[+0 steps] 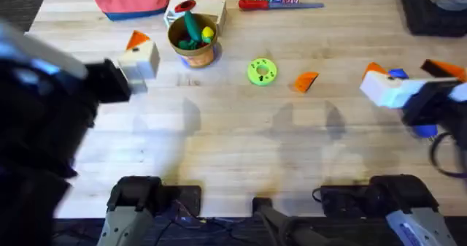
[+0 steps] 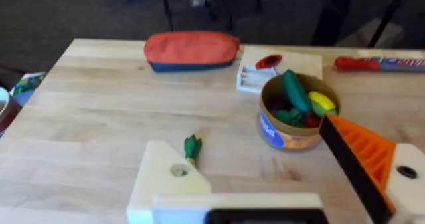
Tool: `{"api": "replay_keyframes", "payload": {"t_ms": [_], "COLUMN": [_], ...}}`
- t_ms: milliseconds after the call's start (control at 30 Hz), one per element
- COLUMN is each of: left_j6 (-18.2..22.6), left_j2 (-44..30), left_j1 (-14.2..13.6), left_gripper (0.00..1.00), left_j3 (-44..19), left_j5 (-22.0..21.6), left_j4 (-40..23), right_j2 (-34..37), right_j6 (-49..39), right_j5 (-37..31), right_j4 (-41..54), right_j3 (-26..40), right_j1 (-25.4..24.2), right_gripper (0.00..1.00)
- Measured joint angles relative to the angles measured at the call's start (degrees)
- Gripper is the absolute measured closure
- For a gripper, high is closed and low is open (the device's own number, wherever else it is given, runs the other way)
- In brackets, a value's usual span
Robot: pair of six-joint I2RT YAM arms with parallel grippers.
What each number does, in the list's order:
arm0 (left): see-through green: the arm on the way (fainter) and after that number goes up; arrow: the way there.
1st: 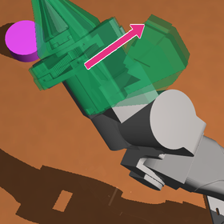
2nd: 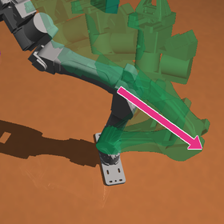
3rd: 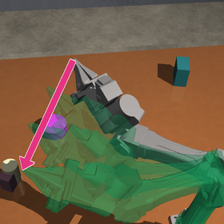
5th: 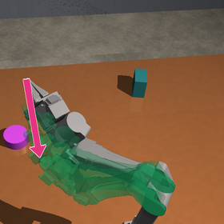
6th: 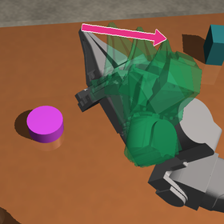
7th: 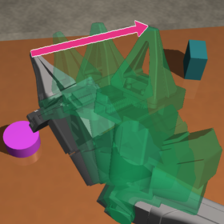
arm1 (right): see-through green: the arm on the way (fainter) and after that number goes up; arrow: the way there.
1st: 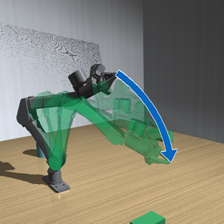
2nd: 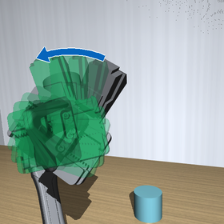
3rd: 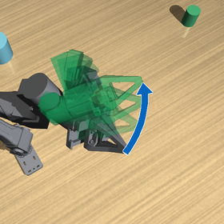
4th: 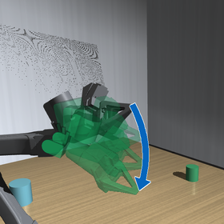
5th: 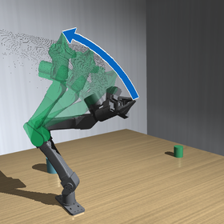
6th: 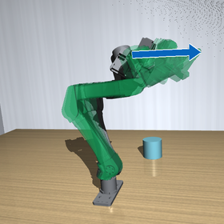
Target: Pick up the gripper from the table and insert it into the empty holder that is missing its gripper. Then pick up a screw, insert it into the mounting hole, and use the screwdriver to tighten it. Finally, clean up the table by picking up the vegetable and placing it into the bucket.
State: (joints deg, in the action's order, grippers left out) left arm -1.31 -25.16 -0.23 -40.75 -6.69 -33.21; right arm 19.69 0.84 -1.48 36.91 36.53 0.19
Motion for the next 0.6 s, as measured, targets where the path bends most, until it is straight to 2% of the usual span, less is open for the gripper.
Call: {"api": "replay_keyframes", "payload": {"t_ms": [100, 167, 267, 600], "left_j6": [0.1, 0.1, 0.1, 0.0], "left_j2": [-11.0, -17.6, -24.5, -35.7], "left_j1": [0.0, 0.0, 0.0, 0.3], "left_gripper": [0.015, 0.015, 0.015, 0.015], "left_j3": [-9.6, -14.6, -18.7, -19.4], "left_j5": [-1.0, -1.4, -2.4, -3.5], "left_j4": [-6.8, -8.9, -9.8, -11.3], "right_j2": [8.3, 13.8, 19.1, 22.4], "right_j6": [0.0, 0.0, 0.0, 0.0], "right_j5": [0.0, 0.0, 0.1, 0.0], "right_j4": [7.4, 10.9, 12.4, 13.3], "right_j3": [10.8, 17.2, 22.8, 24.3], "right_j1": [0.0, 0.0, 0.0, 0.0], "right_gripper": [0.010, 0.010, 0.010, 0.010]}}
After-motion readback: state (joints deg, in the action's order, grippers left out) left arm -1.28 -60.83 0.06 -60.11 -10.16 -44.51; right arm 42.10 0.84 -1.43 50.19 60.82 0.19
